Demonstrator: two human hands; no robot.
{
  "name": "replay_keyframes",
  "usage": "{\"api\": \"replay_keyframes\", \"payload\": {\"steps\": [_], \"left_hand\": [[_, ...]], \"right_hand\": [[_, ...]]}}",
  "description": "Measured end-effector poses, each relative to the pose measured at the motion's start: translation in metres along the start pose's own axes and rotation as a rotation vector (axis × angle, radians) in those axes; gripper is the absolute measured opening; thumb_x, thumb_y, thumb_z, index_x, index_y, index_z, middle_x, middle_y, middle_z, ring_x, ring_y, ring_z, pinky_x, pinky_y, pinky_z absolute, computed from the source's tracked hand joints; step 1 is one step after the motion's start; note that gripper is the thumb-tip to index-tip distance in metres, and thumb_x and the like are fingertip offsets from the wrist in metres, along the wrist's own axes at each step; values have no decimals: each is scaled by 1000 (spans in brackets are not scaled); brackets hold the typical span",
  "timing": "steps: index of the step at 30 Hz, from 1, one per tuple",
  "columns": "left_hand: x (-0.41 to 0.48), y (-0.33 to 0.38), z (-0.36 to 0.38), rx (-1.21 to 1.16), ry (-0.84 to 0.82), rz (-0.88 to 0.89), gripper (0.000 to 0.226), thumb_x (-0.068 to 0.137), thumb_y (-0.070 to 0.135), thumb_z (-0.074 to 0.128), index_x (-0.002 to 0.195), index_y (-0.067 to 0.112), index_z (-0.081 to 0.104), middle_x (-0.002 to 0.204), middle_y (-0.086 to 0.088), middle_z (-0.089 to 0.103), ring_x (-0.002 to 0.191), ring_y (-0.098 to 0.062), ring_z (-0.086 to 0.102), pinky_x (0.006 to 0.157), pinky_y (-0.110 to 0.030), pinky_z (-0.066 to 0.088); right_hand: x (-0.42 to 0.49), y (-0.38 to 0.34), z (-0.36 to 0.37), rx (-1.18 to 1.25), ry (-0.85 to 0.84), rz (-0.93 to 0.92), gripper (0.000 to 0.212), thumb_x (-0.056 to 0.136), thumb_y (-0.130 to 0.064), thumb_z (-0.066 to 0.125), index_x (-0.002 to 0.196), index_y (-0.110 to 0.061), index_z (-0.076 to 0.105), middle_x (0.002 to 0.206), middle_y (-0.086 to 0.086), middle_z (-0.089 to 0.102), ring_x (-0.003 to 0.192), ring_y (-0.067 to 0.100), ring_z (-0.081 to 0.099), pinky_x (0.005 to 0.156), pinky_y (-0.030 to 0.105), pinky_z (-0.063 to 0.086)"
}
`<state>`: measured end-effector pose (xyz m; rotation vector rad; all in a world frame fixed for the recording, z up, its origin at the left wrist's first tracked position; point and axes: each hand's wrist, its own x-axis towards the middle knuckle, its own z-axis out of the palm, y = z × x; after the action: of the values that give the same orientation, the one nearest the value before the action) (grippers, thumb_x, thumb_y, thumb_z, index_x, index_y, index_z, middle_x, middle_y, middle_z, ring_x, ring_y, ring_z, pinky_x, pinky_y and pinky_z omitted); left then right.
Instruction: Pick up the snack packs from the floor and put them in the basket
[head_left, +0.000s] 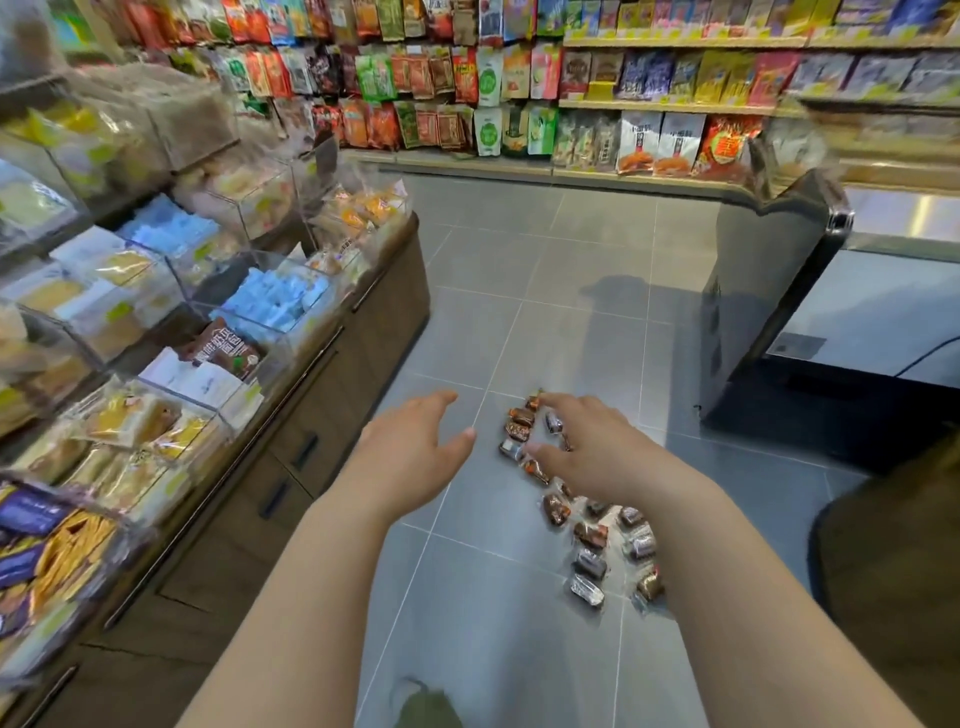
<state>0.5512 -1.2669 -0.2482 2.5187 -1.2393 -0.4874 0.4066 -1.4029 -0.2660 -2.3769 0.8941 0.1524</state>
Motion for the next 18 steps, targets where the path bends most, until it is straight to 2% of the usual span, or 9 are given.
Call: {"api": "replay_keyframes", "payload": {"steps": [7, 11, 18], "left_hand": [[132, -23, -11, -42, -82, 65, 54, 97, 41, 46, 146, 22, 33, 149, 0, 38, 135, -18, 37, 111, -33, 30], [223, -46, -26, -49, -135, 128, 51, 98, 39, 44, 145, 20, 34, 148, -1, 39, 136, -18, 37, 111, -32, 30], [365, -58, -48, 56, -232, 276, 50, 98, 38, 42, 144, 19, 35, 148, -2, 40, 135, -20, 37, 111, -35, 31]], "right_hand": [[114, 0, -17, -21, -35, 99, 60, 95, -49, 45, 148, -25, 28, 149, 5, 31, 135, 29, 30, 110, 38, 27], [192, -9, -30, -28, -44, 191, 59, 94, -51, 45, 146, -26, 30, 148, 5, 32, 133, 29, 34, 110, 45, 32], [300, -17, -59, 80, 53, 366, 60, 95, -48, 46, 147, -25, 29, 150, 5, 28, 136, 29, 29, 110, 43, 30]]}}
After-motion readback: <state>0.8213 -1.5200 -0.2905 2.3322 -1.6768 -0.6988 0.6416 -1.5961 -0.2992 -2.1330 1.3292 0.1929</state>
